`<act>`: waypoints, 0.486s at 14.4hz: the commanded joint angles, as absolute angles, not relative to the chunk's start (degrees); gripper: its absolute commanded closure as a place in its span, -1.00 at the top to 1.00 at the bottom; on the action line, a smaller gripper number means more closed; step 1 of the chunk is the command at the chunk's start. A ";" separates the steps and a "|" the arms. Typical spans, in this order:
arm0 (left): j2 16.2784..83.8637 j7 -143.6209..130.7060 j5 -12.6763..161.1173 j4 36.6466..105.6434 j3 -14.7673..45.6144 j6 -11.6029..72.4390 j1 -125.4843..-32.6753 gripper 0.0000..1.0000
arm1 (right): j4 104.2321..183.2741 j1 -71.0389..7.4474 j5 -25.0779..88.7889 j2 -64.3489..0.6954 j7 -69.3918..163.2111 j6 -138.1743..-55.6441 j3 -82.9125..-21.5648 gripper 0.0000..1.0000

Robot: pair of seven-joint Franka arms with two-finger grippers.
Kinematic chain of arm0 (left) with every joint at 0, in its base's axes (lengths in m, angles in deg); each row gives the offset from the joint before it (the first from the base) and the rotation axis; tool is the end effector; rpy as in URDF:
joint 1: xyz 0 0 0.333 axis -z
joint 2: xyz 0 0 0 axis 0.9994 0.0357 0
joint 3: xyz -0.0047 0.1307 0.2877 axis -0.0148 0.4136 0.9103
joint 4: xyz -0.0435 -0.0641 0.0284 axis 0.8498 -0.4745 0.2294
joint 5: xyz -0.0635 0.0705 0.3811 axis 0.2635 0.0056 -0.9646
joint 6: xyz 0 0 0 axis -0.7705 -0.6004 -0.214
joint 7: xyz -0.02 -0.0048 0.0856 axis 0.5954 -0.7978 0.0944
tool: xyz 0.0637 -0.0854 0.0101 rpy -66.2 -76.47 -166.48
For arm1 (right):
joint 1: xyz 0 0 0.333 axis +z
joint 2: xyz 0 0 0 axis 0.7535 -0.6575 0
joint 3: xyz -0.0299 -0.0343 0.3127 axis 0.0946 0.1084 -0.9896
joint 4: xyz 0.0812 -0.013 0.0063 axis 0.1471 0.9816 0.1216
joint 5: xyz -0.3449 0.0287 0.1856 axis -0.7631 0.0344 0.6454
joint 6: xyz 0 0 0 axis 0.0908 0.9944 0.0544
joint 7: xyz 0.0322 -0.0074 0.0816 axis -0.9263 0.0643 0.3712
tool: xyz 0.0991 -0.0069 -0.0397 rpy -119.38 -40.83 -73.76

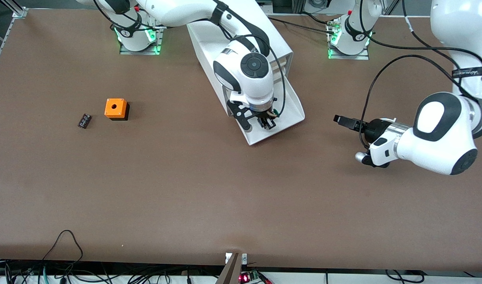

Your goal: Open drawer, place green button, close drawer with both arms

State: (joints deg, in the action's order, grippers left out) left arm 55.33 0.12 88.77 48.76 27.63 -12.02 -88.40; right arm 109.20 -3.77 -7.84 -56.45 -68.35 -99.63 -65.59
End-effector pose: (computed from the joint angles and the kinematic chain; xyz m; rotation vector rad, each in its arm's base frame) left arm 0.6349 -0.1000 0.3979 2.5774 -0.1187 -0.8046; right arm 0.4949 0.5967 0.3181 -2.6356 1.4899 0.0612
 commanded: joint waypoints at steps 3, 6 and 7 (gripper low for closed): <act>55.03 -8.36 75.44 40.54 27.33 -13.97 -86.55 1.00 | 109.07 -1.44 -8.95 -59.42 -73.95 -104.50 -64.98 -1.00; 55.83 -7.04 74.81 35.25 28.39 -13.27 -87.51 1.00 | 110.20 -1.17 -9.21 -60.04 -76.16 -107.14 -64.81 -1.00; 55.74 -6.86 74.55 35.42 28.39 -13.44 -87.51 1.00 | 110.64 -1.17 -9.21 -60.04 -76.16 -107.67 -64.89 -0.85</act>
State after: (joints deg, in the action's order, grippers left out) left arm 54.93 -7.16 76.38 37.97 28.25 -12.57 -87.48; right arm 109.55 -1.67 -8.34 -60.49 -74.35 -106.14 -65.42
